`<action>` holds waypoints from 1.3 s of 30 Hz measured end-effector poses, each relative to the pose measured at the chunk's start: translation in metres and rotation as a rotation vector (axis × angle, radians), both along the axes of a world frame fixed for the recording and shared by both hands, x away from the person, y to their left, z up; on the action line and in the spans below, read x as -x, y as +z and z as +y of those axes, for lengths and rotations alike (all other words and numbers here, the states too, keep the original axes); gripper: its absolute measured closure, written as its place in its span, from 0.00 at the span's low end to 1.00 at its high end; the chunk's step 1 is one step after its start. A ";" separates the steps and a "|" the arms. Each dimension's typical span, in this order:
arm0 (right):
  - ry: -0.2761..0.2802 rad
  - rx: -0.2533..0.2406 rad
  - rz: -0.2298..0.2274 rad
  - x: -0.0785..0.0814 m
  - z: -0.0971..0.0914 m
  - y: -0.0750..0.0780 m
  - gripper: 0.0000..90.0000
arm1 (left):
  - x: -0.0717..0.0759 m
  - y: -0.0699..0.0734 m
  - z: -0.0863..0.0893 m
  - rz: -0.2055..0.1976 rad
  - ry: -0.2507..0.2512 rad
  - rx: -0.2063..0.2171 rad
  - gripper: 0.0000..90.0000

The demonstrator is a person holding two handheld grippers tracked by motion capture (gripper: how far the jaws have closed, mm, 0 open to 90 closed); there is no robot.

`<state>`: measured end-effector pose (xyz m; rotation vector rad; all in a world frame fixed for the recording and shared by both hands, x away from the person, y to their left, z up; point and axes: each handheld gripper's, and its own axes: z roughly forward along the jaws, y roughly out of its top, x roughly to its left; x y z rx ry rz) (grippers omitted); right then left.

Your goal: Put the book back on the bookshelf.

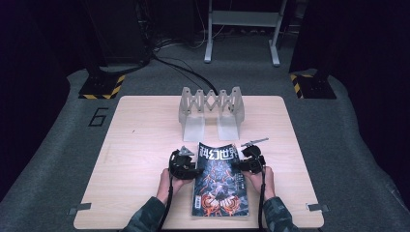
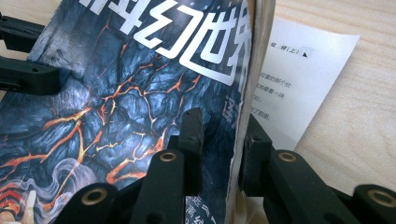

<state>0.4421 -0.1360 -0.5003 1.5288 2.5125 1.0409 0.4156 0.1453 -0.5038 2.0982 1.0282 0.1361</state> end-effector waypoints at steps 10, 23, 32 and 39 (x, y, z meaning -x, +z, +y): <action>0.056 0.037 -0.048 -0.001 0.002 0.000 0.84 | -0.021 -0.003 -0.008 0.086 -0.056 0.036 0.41; 0.068 0.063 -0.087 0.001 0.005 0.000 0.82 | -0.026 0.001 -0.016 0.040 -0.078 -0.028 0.62; 0.094 0.009 -0.071 0.001 0.000 -0.002 0.64 | -0.007 0.003 -0.011 -0.095 -0.094 0.021 0.70; 0.075 0.036 -0.066 0.001 0.000 0.001 0.52 | 0.006 0.007 -0.007 -0.169 -0.101 0.065 0.71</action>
